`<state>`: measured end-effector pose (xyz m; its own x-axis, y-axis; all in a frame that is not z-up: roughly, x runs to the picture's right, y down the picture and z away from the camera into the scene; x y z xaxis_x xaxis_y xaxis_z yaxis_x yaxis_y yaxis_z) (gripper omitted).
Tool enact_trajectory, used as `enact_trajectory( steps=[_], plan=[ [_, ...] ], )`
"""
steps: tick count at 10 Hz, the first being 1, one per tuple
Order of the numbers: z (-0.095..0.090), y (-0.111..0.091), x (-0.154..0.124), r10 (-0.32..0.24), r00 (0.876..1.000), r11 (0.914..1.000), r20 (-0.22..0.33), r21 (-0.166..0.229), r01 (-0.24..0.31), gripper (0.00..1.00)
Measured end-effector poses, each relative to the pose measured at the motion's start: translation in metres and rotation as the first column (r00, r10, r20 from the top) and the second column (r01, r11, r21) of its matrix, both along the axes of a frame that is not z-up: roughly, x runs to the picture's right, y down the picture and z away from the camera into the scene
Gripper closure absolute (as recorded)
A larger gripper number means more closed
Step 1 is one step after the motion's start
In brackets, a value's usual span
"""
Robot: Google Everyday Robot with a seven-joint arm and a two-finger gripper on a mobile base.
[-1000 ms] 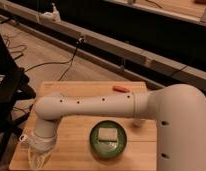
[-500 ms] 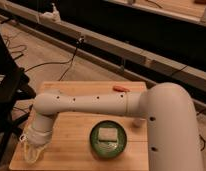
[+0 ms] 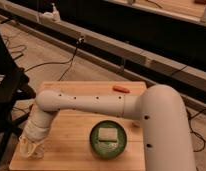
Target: Knock the bottle over
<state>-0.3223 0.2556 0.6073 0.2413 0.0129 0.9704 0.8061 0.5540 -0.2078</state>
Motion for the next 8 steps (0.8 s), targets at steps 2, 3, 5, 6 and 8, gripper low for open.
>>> enact_trajectory(
  steps=[2, 3, 5, 6, 8],
  plan=[
    [0.01, -0.008, -0.025, 0.088, 0.996, 0.9958, 0.024, -0.026, -0.088, 1.0],
    [0.015, -0.013, -0.03, 0.116, 0.993, 0.9929, 0.021, -0.03, -0.115, 1.0],
    [0.032, -0.031, -0.031, 0.177, 0.984, 0.9839, -0.005, -0.022, -0.177, 1.0],
    [0.04, -0.039, -0.025, 0.202, 0.979, 0.9792, -0.029, -0.014, -0.203, 1.0],
    [0.055, -0.053, -0.003, 0.246, 0.966, 0.9689, -0.08, -0.003, -0.247, 1.0]
  ],
)
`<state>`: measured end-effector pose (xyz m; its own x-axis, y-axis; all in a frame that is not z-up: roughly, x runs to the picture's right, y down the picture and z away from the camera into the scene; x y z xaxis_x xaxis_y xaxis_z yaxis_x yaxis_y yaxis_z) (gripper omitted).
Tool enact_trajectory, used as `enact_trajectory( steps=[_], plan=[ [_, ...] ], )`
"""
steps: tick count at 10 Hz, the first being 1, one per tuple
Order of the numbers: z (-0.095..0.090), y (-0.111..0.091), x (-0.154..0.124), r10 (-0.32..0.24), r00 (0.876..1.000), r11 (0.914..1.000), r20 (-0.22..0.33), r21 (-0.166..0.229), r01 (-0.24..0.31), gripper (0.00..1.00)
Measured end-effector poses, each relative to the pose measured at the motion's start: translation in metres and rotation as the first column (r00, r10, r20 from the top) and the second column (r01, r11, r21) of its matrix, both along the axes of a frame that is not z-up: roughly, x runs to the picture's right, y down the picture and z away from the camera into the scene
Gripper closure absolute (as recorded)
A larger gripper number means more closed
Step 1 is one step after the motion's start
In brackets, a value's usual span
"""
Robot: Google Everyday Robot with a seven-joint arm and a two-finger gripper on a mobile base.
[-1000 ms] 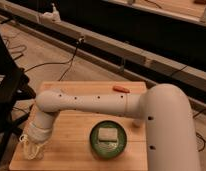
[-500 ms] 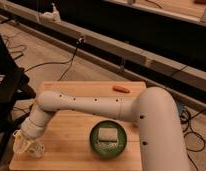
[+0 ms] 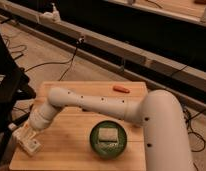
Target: Knock the bottle over
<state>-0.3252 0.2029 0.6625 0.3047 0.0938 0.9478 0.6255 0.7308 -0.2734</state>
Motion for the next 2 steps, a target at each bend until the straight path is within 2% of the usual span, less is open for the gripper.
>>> enact_trajectory(
  steps=[2],
  plan=[
    [0.01, -0.01, 0.032, 0.051, 0.998, 0.9987, -0.041, -0.006, -0.051, 1.0]
  ],
)
